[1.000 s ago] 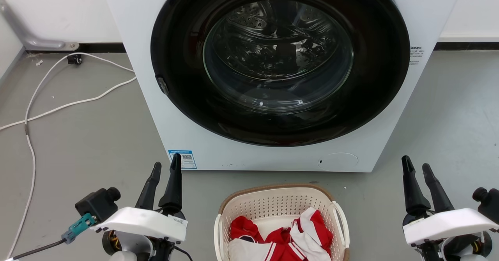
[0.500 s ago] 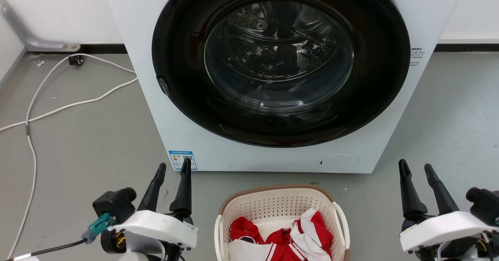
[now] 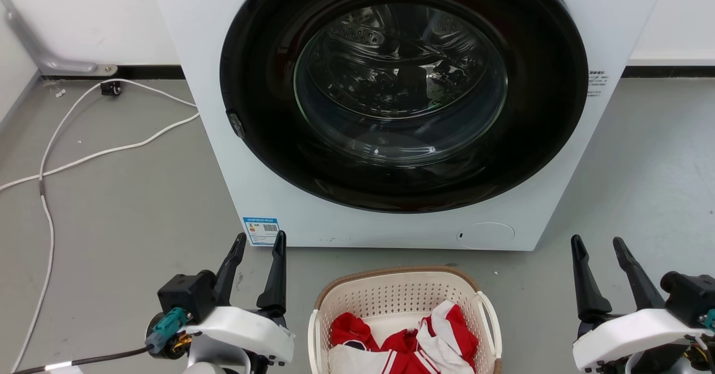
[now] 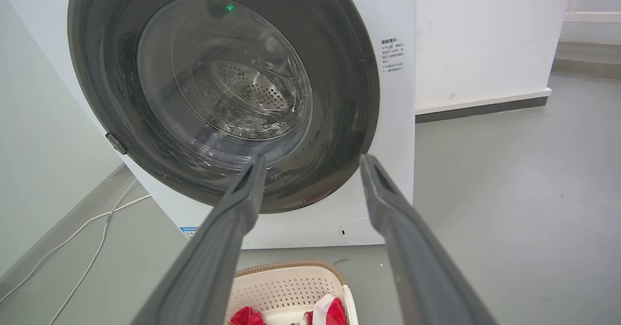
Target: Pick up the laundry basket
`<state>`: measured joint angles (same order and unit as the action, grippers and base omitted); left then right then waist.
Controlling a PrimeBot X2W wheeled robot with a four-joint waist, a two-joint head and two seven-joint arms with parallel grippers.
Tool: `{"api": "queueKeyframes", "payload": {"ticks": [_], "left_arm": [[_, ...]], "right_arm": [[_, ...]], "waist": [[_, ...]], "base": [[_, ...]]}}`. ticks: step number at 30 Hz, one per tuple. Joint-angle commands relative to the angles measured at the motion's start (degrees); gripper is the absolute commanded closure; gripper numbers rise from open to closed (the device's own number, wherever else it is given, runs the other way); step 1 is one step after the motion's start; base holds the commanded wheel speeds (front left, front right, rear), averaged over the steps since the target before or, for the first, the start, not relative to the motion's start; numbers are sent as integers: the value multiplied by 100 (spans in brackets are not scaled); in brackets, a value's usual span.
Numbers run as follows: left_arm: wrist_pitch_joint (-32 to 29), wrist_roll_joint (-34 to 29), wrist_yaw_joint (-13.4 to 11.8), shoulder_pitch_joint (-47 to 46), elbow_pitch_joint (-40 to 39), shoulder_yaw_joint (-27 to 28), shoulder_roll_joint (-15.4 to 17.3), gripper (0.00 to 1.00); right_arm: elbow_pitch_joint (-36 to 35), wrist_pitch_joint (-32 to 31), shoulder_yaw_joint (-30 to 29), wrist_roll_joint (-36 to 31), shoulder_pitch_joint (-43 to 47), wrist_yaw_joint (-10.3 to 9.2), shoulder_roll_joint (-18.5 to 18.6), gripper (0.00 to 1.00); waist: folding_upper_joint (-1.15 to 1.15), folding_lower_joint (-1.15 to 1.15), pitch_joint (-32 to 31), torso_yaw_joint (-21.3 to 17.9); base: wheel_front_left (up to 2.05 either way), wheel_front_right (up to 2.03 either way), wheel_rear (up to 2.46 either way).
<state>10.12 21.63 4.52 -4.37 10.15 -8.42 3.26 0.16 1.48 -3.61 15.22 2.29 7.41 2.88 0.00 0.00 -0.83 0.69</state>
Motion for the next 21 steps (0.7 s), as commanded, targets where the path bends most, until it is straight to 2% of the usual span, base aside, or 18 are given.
{"api": "queueKeyframes", "payload": {"ticks": [1,21], "left_arm": [[55,-157,-15,-89,-33,-28,38,0],[291,-1058,-118,-84,104,-158,43,0]], "right_arm": [[-92,10,-2,-155,17,9,3,0],[-234,28,-30,-897,183,11,1,0]], "waist": [[0,0,0,1],[0,0,-27,2]], "base": [[0,0,0],[0,0,0]]}}
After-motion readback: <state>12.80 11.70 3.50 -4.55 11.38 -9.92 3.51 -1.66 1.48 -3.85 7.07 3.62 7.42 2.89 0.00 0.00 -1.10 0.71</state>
